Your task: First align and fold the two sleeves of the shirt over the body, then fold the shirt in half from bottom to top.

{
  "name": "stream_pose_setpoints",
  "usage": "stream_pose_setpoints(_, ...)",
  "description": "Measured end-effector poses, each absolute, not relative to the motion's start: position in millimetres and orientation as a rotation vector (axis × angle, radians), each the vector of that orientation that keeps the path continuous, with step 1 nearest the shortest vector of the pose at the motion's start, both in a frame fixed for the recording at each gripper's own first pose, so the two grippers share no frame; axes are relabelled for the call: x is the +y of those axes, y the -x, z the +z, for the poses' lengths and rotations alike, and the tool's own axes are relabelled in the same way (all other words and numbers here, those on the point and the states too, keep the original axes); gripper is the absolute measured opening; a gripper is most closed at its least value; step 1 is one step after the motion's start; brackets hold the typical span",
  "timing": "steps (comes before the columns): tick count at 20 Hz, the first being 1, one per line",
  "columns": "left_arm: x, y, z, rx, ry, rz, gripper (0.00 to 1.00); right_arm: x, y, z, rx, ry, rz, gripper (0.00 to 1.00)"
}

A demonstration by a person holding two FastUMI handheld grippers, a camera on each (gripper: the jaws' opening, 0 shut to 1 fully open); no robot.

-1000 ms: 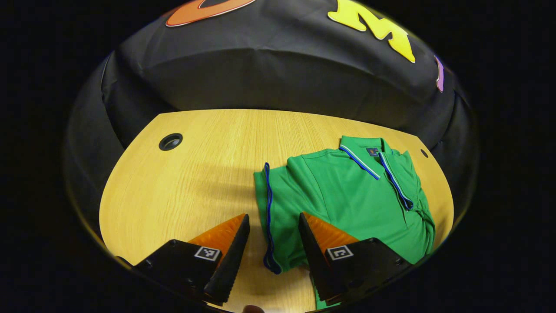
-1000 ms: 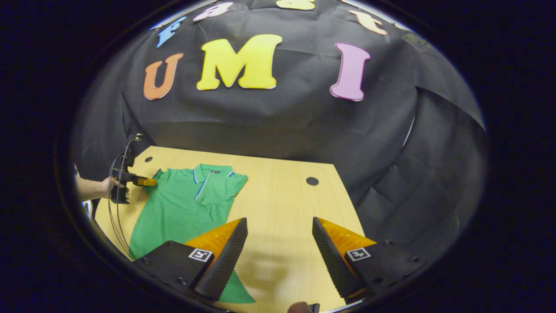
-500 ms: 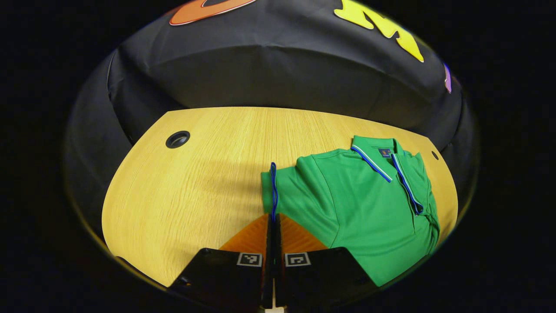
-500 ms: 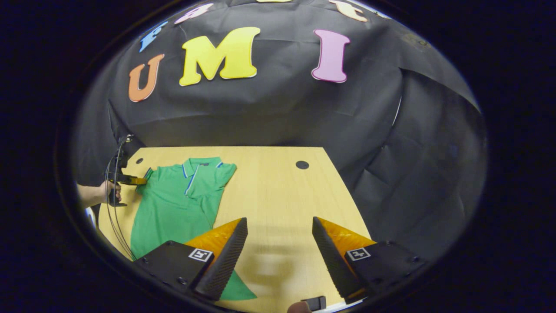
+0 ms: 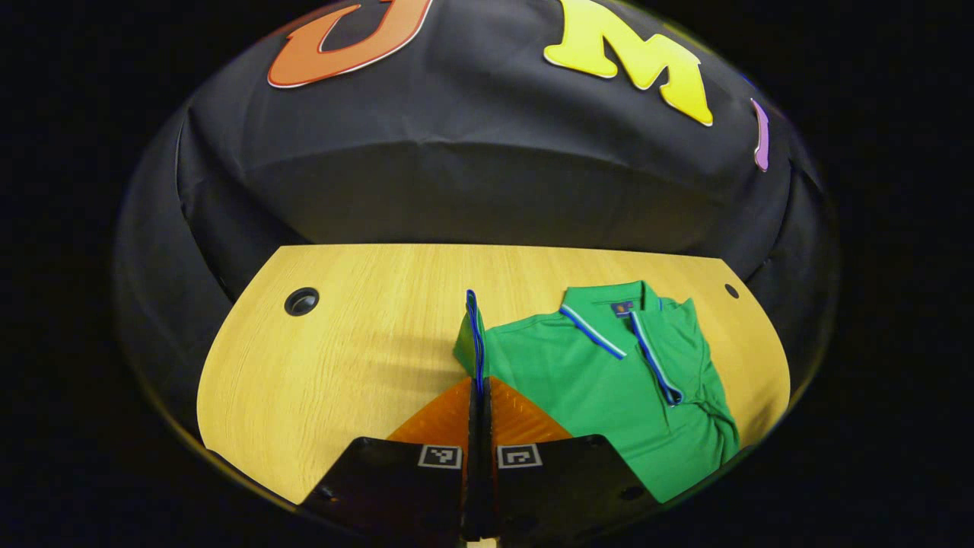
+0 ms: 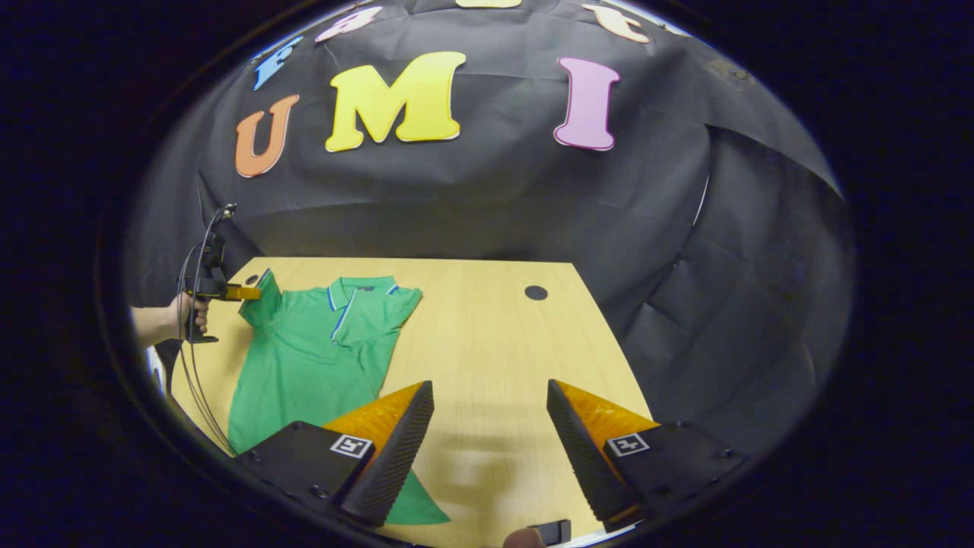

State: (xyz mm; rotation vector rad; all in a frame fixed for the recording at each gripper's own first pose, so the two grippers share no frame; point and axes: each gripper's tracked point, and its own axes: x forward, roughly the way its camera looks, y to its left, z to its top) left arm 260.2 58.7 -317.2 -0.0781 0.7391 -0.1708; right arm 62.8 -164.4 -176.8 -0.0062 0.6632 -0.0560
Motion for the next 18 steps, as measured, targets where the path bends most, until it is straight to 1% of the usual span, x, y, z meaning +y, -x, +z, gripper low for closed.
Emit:
stream_pose_setpoints(3,29.1,-259.7,-313.6,0.75,0.102,-0.183,0.03,-166.0,-52.3,-174.2,0.656,-0.005,-0.055,0.95)
stream_pose_setpoints(4,17.3,-259.7,-313.2,0.754,0.112,-0.188,0.03,-167.6,-48.2,-174.4,0.655,-0.012,-0.059,0.93)
stream_pose_setpoints(5,6.4,-259.7,-312.8,0.757,0.118,-0.194,0.03,-170.6,-42.9,-175.2,0.658,-0.02,-0.066,0.95)
stream_pose_setpoints(6,-4.4,-260.4,-312.9,0.758,0.119,-0.203,0.03,-171.7,-30.3,-179.4,0.662,-0.031,-0.075,0.95)
stream_pose_setpoints(9,-35.1,-263.1,-314.9,0.772,0.126,-0.226,0.03,-185.5,-17.0,-184.3,0.671,-0.059,-0.108,0.95)
stream_pose_setpoints(14,-75.4,-268.1,-336.8,0.804,0.127,-0.255,0.04,-205.5,-0.4,-194.6,0.695,-0.092,-0.162,0.95)
stream_pose_setpoints(17,-88.7,-273.5,-359.8,0.826,0.104,-0.248,0.04,-209.3,3.7,-198.6,0.704,-0.083,-0.174,0.95)
stream_pose_setpoints(18,-92.7,-273.7,-365.0,0.838,0.102,-0.25,0.04,-210.3,4.2,-198.8,0.706,-0.078,-0.176,0.93)
